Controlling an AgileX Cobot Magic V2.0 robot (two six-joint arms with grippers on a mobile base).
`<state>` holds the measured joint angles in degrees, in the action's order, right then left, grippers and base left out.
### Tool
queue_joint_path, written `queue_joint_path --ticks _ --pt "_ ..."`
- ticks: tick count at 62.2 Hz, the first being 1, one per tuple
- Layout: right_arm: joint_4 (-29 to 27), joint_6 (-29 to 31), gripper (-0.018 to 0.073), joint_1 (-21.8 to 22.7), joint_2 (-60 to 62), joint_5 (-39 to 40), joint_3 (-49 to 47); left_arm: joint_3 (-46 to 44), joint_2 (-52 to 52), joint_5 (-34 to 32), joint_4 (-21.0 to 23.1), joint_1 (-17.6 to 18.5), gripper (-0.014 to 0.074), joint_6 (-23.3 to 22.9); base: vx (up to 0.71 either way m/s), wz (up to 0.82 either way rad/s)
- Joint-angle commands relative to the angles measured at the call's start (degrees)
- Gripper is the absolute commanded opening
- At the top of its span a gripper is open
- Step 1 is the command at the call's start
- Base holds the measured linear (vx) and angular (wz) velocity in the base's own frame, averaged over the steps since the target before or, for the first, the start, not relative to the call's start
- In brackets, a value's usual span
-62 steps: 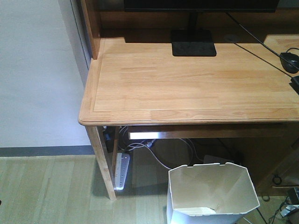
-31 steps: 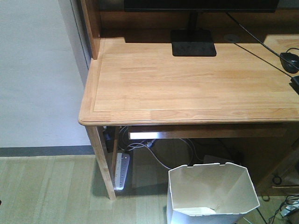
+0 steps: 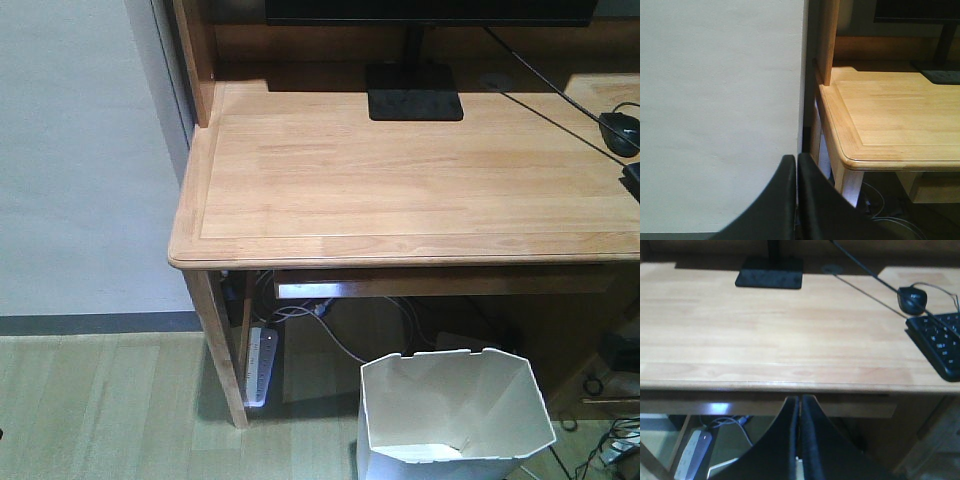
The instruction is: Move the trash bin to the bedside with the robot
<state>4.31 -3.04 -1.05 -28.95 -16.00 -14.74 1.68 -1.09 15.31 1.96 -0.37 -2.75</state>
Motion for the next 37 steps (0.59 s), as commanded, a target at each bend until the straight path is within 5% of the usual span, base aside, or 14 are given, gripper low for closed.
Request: queue_joint_path --ticks 1,12,30,37 --pt "0.43 -0.14 0.0014 0.22 -0.51 1.80 -2.11 1.65 -0.56 -4.22 0.54 0.13 -0.0006 -0.46 0.00 0.00" --pt "0.51 -0.14 0.0125 0.22 -0.51 0.09 -2.11 1.65 -0.56 -4.22 0.54 0.13 -0.0006 -0.46 0.00 0.00" --pt "0.63 -0.01 0.0503 0.22 -0.51 -1.32 -2.11 1.65 -0.56 -4.22 0.54 0.13 -0.0006 -0.46 0.00 0.00" --pt "0.67 -0.01 0.0579 0.22 -0.51 -1.52 -1.91 1.65 -0.56 -4.22 0.54 0.13 -0.0006 -0.46 0.00 0.00"
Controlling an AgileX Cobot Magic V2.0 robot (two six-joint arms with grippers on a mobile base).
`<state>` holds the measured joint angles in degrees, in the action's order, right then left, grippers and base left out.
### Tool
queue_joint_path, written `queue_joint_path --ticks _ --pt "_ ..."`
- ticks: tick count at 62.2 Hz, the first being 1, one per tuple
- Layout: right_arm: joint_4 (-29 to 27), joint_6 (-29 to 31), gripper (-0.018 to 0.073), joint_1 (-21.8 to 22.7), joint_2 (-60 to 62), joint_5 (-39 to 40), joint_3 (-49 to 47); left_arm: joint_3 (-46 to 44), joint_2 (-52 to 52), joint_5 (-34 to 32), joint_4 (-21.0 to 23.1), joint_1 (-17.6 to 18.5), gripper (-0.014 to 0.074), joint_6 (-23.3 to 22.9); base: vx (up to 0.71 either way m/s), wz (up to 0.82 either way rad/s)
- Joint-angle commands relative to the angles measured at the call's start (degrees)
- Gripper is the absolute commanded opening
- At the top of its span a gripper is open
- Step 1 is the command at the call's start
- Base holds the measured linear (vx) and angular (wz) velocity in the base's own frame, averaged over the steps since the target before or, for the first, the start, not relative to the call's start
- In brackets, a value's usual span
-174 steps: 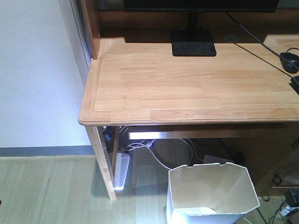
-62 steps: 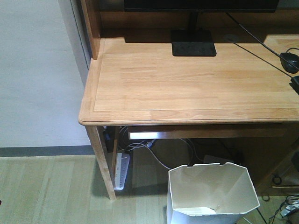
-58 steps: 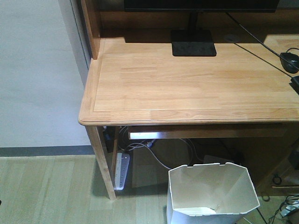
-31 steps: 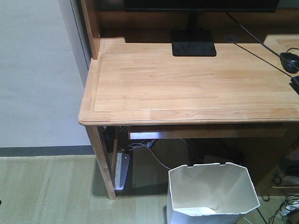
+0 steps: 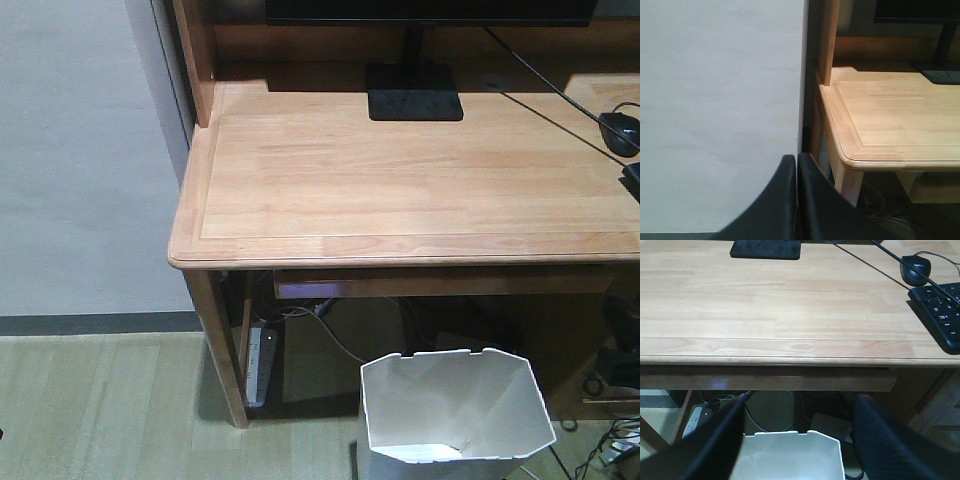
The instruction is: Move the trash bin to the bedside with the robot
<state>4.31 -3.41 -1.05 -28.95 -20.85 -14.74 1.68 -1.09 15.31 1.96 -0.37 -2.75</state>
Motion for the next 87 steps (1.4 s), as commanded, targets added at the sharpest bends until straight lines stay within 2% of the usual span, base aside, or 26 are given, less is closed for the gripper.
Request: queue_joint_path --ticks 1,17,26,38,55,66,71,78,87 --pt "0.67 0.36 0.0585 0.22 -0.51 3.33 -1.91 1.65 -0.56 -4.22 0.54 0.13 -0.0006 -0.46 0.00 0.00" --pt "-0.53 -1.41 0.0578 0.22 -0.54 3.45 -2.57 1.65 -0.56 -4.22 0.54 0.13 -0.0006 -0.46 0.00 0.00" --pt "-0.32 -3.03 0.0563 0.28 -3.39 -1.21 -7.42 1.65 -0.56 -4.22 0.54 0.13 -0.0006 -0.46 0.00 0.00" --pt "-0.32 -3.12 0.0562 0.28 -14.12 -9.31 -13.24 1.65 -0.56 -4.22 0.54 0.13 -0.0006 -0.46 0.00 0.00" --pt "-0.32 -2.51 0.0562 0.28 -30.62 -9.42 -16.87 1.65 -0.56 -4.22 0.54 0.13 -0.0006 -0.46 0.00 0.00" --pt "-0.32 0.28 0.0562 0.40 -41.84 -9.20 -19.74 1.65 -0.56 -4.22 0.54 0.13 -0.0006 -0.46 0.00 0.00" --pt "-0.88 0.40 0.0562 2.12 -47.33 -8.07 -21.46 1.65 -0.56 -4.22 0.54 0.13 -0.0006 -0.46 0.00 0.00" --pt "-2.57 1.11 0.0562 6.81 -52.93 -4.93 -22.60 1.65 -0.56 -4.22 0.54 0.13 -0.0006 -0.46 0.00 0.00" --pt "-2.96 8.55 0.0562 10.74 -60.58 0.09 -23.67 1.65 -0.56 -4.22 0.54 0.13 -0.0006 -0.46 0.00 0.00"
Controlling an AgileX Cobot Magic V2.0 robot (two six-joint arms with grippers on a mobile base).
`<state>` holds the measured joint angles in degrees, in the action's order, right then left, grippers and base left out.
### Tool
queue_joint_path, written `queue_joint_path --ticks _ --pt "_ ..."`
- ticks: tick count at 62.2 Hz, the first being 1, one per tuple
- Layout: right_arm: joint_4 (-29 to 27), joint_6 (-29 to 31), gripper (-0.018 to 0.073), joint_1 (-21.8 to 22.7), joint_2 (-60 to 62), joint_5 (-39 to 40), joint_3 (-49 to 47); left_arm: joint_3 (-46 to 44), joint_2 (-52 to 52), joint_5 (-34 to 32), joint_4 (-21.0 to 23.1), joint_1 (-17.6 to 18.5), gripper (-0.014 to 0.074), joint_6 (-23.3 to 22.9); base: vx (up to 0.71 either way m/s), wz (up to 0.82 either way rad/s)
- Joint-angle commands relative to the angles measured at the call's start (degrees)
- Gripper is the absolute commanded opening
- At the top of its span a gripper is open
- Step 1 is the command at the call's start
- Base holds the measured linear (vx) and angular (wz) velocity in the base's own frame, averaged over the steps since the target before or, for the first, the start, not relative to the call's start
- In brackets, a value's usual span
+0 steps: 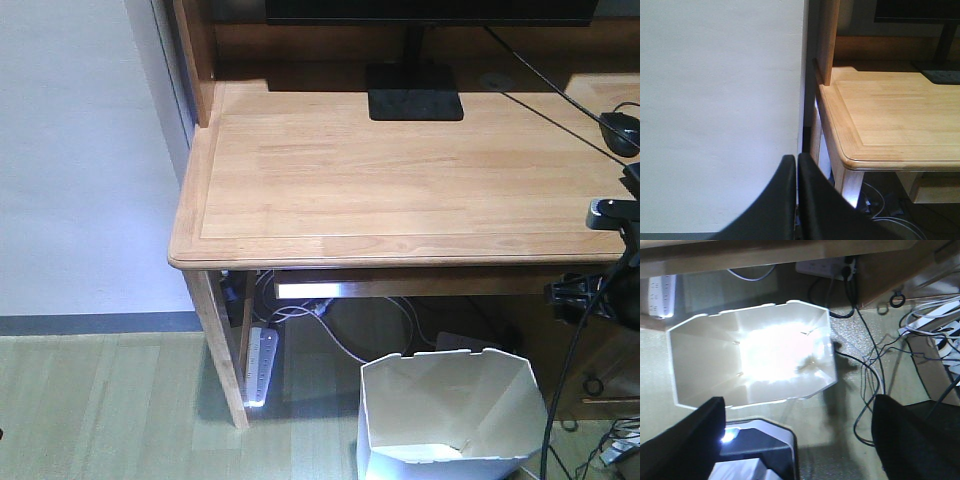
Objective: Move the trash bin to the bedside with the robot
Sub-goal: 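Lower the right gripper to the rim of the white trash bin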
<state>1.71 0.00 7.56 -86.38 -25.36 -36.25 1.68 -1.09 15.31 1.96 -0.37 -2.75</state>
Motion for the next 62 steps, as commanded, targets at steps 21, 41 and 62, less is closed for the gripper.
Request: queue_joint_path --ticks 21,41,62 --pt "-4.20 13.81 0.0562 7.66 -27.49 8.99 -10.46 1.65 -0.56 -4.22 0.54 0.13 -0.0006 -0.46 0.00 0.00" --pt "-6.87 19.07 0.0562 7.66 -46.33 18.42 -14.65 1.65 -0.56 -4.22 0.54 0.13 -0.0006 -0.46 0.00 0.00" --pt "-6.82 19.77 0.0562 7.66 -61.05 20.47 -23.51 1.65 -0.56 -4.22 0.54 0.13 -0.0006 -0.46 0.00 0.00"
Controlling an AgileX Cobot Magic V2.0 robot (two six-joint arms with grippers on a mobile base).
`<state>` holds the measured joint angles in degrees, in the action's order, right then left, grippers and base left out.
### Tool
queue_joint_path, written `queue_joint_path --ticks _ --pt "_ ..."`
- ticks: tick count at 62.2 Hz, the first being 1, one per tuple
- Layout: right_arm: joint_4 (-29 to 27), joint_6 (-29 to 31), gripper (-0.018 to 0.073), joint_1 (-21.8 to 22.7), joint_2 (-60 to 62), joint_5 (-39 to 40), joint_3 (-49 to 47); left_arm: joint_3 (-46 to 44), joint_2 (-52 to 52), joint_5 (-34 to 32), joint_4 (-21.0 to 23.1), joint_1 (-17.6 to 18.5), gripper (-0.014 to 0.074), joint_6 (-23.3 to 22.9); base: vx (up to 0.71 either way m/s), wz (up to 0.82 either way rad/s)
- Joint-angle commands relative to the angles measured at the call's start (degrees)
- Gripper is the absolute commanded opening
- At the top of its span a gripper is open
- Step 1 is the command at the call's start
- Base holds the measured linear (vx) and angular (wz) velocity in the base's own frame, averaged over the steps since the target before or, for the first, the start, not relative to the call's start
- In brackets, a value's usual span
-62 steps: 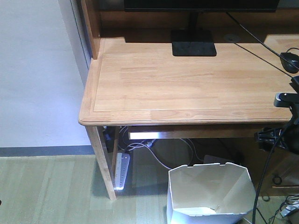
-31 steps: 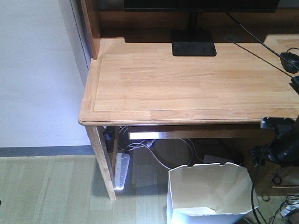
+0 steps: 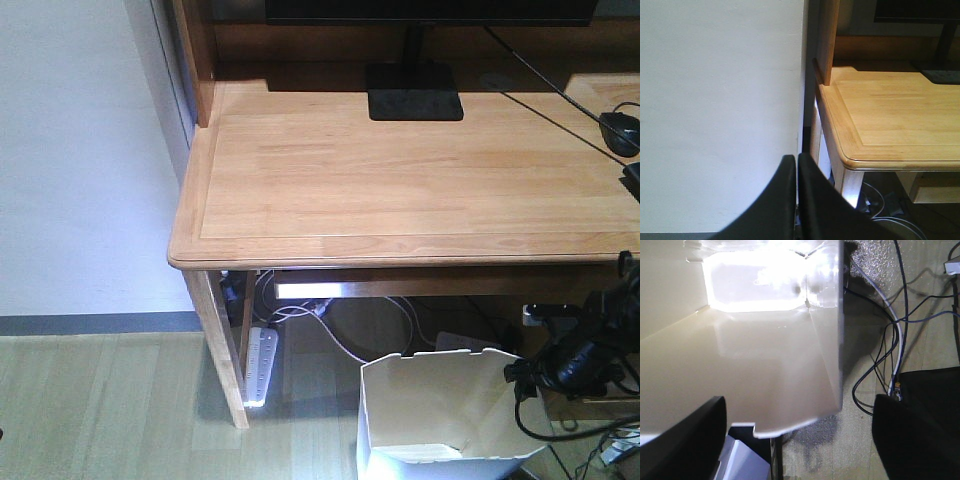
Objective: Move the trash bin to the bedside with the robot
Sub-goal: 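Lower the right gripper to the rim of the white trash bin, then close the right gripper on the bin rim and pull it out from under the desk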
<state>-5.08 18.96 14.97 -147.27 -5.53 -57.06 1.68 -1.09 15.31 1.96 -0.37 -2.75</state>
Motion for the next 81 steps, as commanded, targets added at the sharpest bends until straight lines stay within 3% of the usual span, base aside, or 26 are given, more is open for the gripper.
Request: queue_joint_path --ticks 1,28,48,58,74,81 --pt "-0.03 0.81 0.0562 0.24 -0.67 0.58 -3.14 1.65 -0.56 -4.22 0.54 0.13 -0.0006 -0.46 0.00 0.00" --pt "0.02 0.94 0.0562 0.37 -7.68 -0.23 -11.86 1.65 -0.56 -4.22 0.54 0.13 -0.0006 -0.46 0.00 0.00" --pt "0.05 1.80 0.0562 4.99 -9.70 -3.25 -16.27 1.65 -0.56 -4.22 0.54 0.13 -0.0006 -0.46 0.00 0.00" --pt "0.42 5.22 0.0562 4.38 -11.71 -4.06 -17.75 1.65 -0.56 -4.22 0.54 0.13 -0.0006 -0.46 0.00 0.00" --pt "-2.68 4.66 0.0561 4.27 -16.27 -5.57 -21.76 1.65 -0.56 -4.22 0.54 0.13 -0.0006 -0.46 0.00 0.00" --pt "-2.61 5.21 0.0518 4.12 -18.75 -9.03 -25.41 1.65 -0.56 -4.22 0.54 0.13 -0.0006 -0.46 0.00 0.00"
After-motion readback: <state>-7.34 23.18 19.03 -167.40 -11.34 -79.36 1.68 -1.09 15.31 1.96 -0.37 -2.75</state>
